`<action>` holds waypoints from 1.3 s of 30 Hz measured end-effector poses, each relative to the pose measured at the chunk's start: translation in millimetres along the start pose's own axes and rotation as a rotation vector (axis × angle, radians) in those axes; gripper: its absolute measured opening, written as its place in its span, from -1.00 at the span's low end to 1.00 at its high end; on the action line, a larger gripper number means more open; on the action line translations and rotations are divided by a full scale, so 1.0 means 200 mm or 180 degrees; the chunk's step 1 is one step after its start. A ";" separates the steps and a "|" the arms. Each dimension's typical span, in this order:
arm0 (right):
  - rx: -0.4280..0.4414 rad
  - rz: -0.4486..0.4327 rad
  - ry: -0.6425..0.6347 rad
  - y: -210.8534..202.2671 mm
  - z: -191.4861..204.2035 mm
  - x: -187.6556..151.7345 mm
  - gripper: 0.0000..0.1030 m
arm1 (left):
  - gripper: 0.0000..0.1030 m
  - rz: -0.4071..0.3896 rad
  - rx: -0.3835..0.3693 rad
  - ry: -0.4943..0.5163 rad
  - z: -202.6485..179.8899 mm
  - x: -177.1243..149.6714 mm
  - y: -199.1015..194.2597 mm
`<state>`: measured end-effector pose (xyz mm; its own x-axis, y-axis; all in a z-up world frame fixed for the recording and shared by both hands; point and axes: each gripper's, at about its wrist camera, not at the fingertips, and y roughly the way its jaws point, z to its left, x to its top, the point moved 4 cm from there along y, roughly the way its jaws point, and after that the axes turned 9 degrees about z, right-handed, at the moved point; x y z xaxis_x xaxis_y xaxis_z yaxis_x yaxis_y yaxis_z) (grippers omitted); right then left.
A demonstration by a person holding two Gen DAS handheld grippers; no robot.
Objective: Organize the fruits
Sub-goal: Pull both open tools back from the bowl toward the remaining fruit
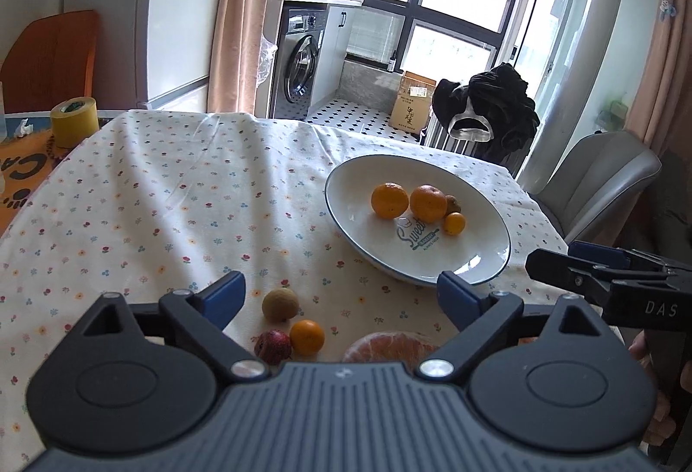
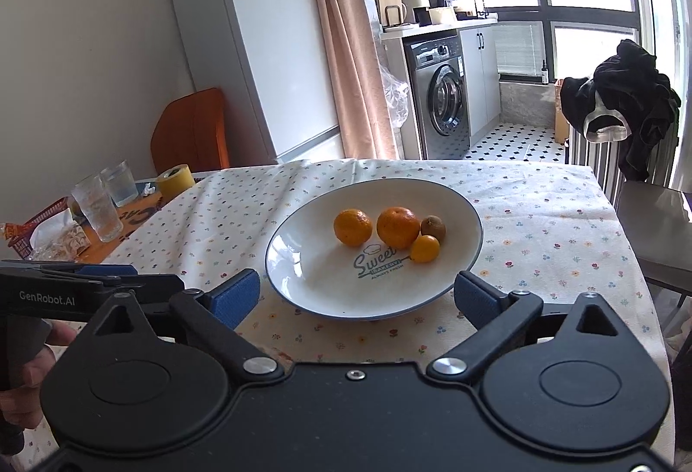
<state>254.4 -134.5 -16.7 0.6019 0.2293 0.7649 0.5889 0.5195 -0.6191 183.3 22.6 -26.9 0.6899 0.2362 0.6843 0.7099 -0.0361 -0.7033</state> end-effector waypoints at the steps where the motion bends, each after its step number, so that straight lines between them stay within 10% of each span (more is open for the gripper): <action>1: -0.0002 0.0016 -0.0007 -0.01 0.01 -0.01 0.92 | 0.86 -0.0022 -0.0009 -0.0020 0.01 -0.01 -0.02; 39: -0.0163 0.0131 -0.0183 -0.42 0.15 -0.18 0.84 | 0.98 -0.0109 -0.0183 0.0068 0.14 -0.24 -0.49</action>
<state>167.3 -161.2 12.4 0.5952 0.2972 0.7466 0.5920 0.4662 -0.6574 76.1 42.2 4.6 0.6674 0.2176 0.7122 0.7398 -0.0841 -0.6676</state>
